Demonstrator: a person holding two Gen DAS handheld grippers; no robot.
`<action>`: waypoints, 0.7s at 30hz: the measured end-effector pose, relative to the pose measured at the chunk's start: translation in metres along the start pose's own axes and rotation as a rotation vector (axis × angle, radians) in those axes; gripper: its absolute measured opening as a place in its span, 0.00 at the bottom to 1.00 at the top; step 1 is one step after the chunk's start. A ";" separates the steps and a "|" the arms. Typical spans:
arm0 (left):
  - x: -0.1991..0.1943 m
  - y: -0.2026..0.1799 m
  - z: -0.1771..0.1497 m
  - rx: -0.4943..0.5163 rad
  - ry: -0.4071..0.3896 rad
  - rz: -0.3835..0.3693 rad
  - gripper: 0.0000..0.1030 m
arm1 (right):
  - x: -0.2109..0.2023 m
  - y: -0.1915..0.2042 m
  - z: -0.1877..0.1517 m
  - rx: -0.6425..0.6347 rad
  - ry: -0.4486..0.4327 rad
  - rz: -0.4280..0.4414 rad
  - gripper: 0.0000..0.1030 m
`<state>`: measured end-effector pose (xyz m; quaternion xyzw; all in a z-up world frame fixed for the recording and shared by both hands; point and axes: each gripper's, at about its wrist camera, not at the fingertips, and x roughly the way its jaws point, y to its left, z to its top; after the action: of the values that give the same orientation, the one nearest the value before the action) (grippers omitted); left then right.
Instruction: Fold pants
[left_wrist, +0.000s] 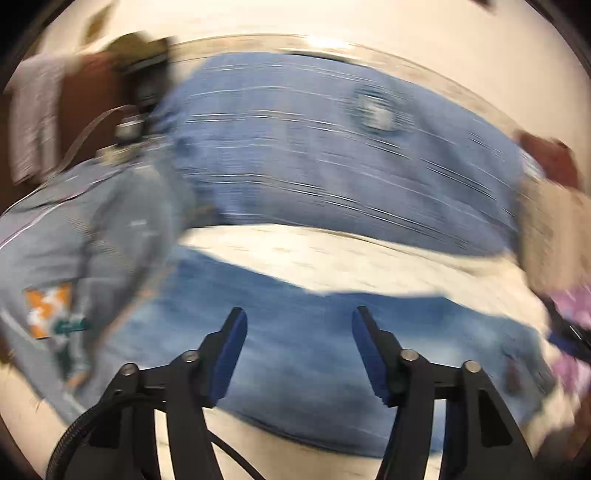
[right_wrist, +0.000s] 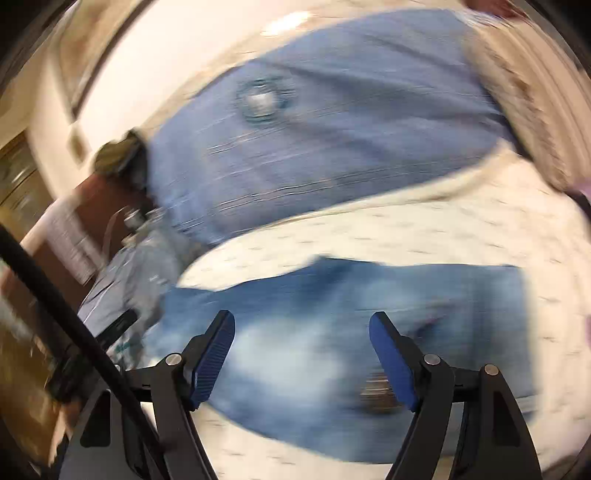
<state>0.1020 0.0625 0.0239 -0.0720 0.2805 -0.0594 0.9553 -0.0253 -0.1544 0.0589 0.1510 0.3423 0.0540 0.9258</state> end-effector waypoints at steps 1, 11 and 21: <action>-0.004 -0.012 -0.005 0.026 0.014 -0.039 0.60 | -0.003 -0.023 0.004 0.045 0.015 -0.014 0.75; 0.017 -0.170 -0.045 0.497 0.132 -0.350 0.60 | -0.032 -0.136 0.005 0.284 0.029 -0.052 0.75; 0.033 -0.259 -0.113 0.994 0.144 -0.423 0.70 | -0.032 -0.221 -0.016 0.631 0.090 0.083 0.76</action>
<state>0.0490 -0.2090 -0.0426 0.3376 0.2627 -0.3807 0.8198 -0.0603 -0.3665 -0.0028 0.4421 0.3763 -0.0106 0.8142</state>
